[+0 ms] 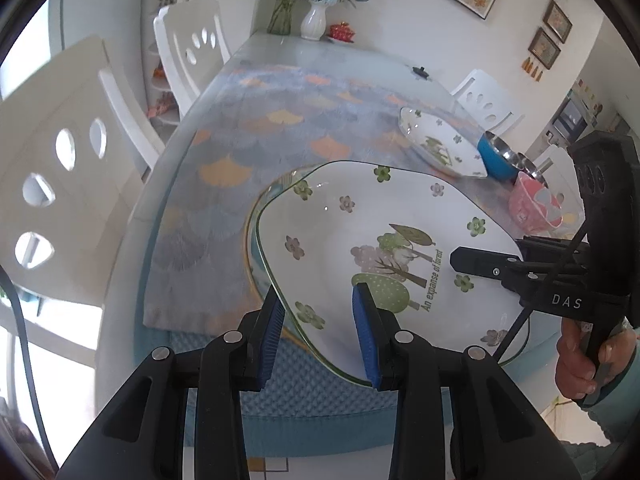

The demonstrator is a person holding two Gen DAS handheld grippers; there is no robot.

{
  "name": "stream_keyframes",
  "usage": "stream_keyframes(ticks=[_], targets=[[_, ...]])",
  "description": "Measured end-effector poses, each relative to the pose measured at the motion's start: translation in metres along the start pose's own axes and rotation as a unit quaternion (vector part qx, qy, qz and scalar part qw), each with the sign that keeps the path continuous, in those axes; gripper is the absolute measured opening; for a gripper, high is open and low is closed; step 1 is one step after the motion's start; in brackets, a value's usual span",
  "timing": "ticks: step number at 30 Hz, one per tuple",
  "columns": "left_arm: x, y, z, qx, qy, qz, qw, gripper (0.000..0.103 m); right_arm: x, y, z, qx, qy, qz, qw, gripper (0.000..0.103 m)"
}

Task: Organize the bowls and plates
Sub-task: 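Lower the hexagonal plate onto the round plate and open both grippers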

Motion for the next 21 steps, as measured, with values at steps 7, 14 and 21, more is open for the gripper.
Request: stream_keyframes(ticks=[7,14,21], targets=[[0.021,0.006,-0.009,-0.017,0.018,-0.005,0.9997,0.032,0.023,-0.009,-0.003,0.005,0.027,-0.015,1.0,0.033],[0.021,0.009,-0.005,-0.02,0.013,-0.002,0.9997,0.031,0.028,-0.013,0.005,0.014,0.036,-0.023,0.999,0.033],[0.018,0.008,-0.005,-0.016,0.009,-0.004,0.9998,0.031,0.033,-0.028,0.017,0.095,0.062,-0.009,0.993,0.035]])
Point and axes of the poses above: each gripper's, at about its wrist camera, not at the fingertips, and x roughly the way its jaws point, y to its left, z to its top, the point moved 10 cm from there along x, roughly the way its jaws point, and after that the axes turned 12 degrees about x, right-handed, at the moved point
